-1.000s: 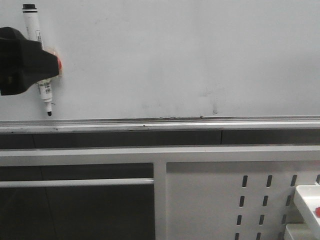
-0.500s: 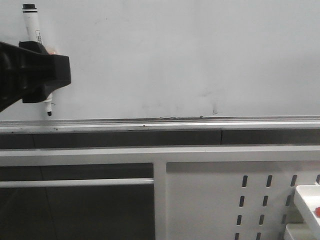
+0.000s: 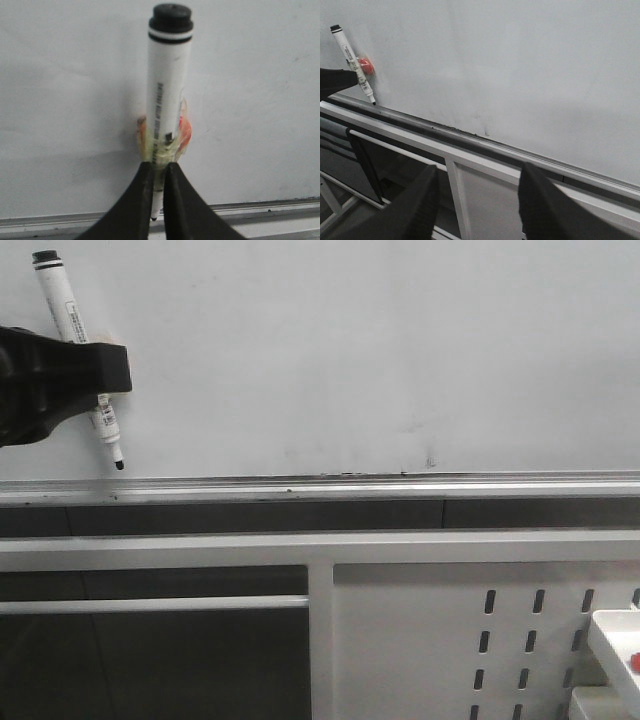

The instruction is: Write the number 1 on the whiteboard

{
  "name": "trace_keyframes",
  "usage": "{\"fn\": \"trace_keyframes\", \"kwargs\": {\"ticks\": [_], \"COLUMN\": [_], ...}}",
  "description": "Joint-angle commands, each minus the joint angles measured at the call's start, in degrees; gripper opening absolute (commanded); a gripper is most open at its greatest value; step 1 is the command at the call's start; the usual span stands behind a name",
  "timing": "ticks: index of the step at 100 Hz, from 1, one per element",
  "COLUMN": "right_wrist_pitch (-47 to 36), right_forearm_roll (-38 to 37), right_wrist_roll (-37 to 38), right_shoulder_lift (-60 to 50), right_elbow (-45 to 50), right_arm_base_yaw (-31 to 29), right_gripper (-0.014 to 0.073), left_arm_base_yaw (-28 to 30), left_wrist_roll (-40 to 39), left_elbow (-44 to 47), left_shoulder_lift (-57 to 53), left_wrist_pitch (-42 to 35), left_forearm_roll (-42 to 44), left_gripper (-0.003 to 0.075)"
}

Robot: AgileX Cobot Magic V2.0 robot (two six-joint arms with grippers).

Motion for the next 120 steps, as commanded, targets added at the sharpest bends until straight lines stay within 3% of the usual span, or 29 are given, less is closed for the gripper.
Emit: {"fn": "trace_keyframes", "kwargs": {"ticks": [1,15,24,36,43,60,81,91,102,110,120], "right_wrist_pitch": [-3.3,4.2,10.1,13.4,13.3,12.3,9.0,9.9,10.2,9.8,9.3], "right_forearm_roll": [-0.3,2.0,6.8,15.3,18.3,19.3,19.3,19.3,18.3,17.6,17.2], "right_wrist_roll": [-0.7,-2.2,-14.3,-27.7,-28.4,-28.6,-28.6,-28.6,-28.6,-28.6,-28.6], "right_shoulder_lift": [1.2,1.2,1.6,4.5,7.9,15.2,16.6,16.6,16.6,16.6,16.6], "right_elbow": [-1.8,-5.1,-8.5,-12.3,-14.1,-17.9,-19.0,-19.0,-19.0,-19.0,-19.0], "right_arm_base_yaw": [-0.2,-0.1,0.5,0.8,0.8,0.8,0.8,0.8,0.8,0.8,0.8], "right_gripper": [0.0326,0.0326,0.0326,0.0326,0.0326,0.0326,0.0326,0.0326,0.0326,0.0326,0.0326], "left_arm_base_yaw": [0.4,0.0,-1.7,-3.7,-3.4,-2.3,-3.1,-3.1,-3.1,-3.1,-3.1], "left_wrist_roll": [-0.5,-0.3,0.2,4.0,5.2,5.2,4.4,4.1,3.7,-1.2,-9.7], "left_elbow": [-1.5,-1.5,-2.2,-5.7,-7.5,-7.7,-4.8,-2.9,-2.7,-2.7,-2.7], "left_shoulder_lift": [-1.0,-3.0,-5.5,-9.1,-9.5,-9.7,-9.7,-9.7,-9.7,-9.0,-7.5], "left_wrist_pitch": [-3.0,2.7,6.9,17.3,22.2,21.1,12.6,10.0,8.7,5.6,1.3], "left_forearm_roll": [2.9,14.9,24.4,30.0,26.6,13.5,-1.7,-2.7,-2.7,-2.4,-1.4], "left_gripper": [-0.0020,-0.0020,-0.0020,-0.0020,-0.0020,-0.0020,-0.0015,0.0062,0.0242,0.0358,0.0388]}}
